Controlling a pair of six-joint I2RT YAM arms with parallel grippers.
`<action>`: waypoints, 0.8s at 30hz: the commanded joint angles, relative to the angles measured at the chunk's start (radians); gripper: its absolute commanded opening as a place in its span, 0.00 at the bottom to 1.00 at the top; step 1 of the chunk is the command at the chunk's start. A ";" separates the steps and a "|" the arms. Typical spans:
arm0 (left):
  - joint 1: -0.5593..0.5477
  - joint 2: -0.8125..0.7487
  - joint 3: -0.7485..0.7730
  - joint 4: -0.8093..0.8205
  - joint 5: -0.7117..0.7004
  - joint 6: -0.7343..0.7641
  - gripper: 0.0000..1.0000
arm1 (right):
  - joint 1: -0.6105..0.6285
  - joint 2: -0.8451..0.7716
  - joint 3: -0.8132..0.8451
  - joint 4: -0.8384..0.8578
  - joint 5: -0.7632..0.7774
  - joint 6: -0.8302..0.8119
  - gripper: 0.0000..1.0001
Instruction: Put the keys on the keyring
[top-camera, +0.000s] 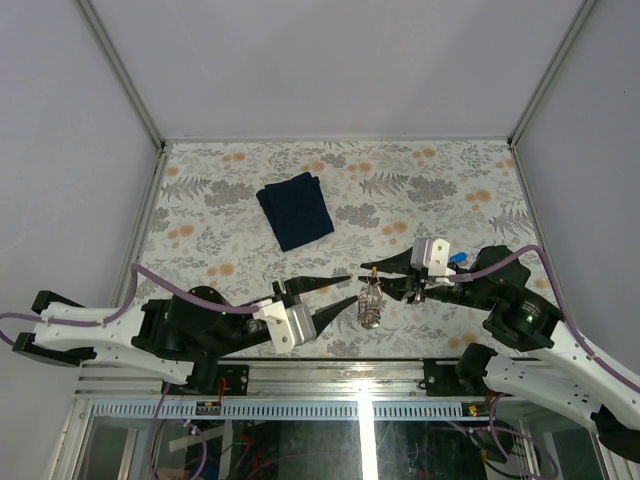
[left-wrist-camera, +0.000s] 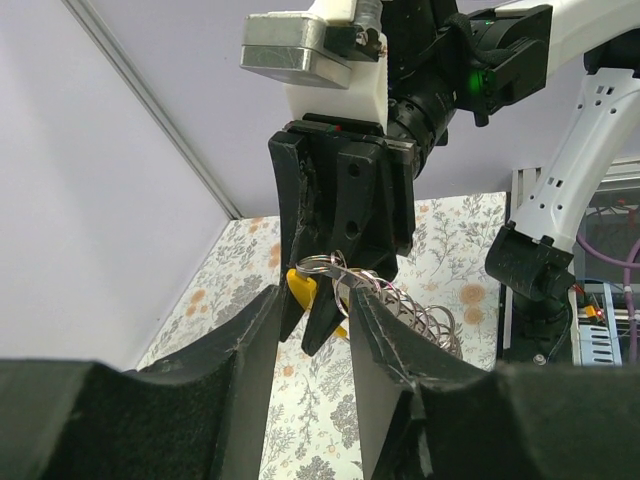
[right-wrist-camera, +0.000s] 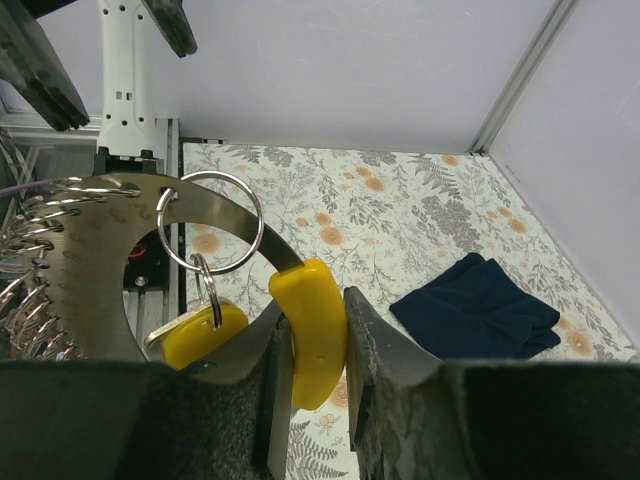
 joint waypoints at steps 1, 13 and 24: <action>-0.024 0.010 0.028 0.000 0.008 0.000 0.35 | 0.006 -0.003 0.060 0.065 -0.015 0.007 0.08; -0.024 0.020 0.026 -0.012 0.020 -0.008 0.38 | 0.006 -0.007 0.061 0.065 0.000 0.013 0.08; -0.025 0.041 0.028 0.008 0.003 0.009 0.38 | 0.006 -0.001 0.058 0.068 -0.006 0.023 0.08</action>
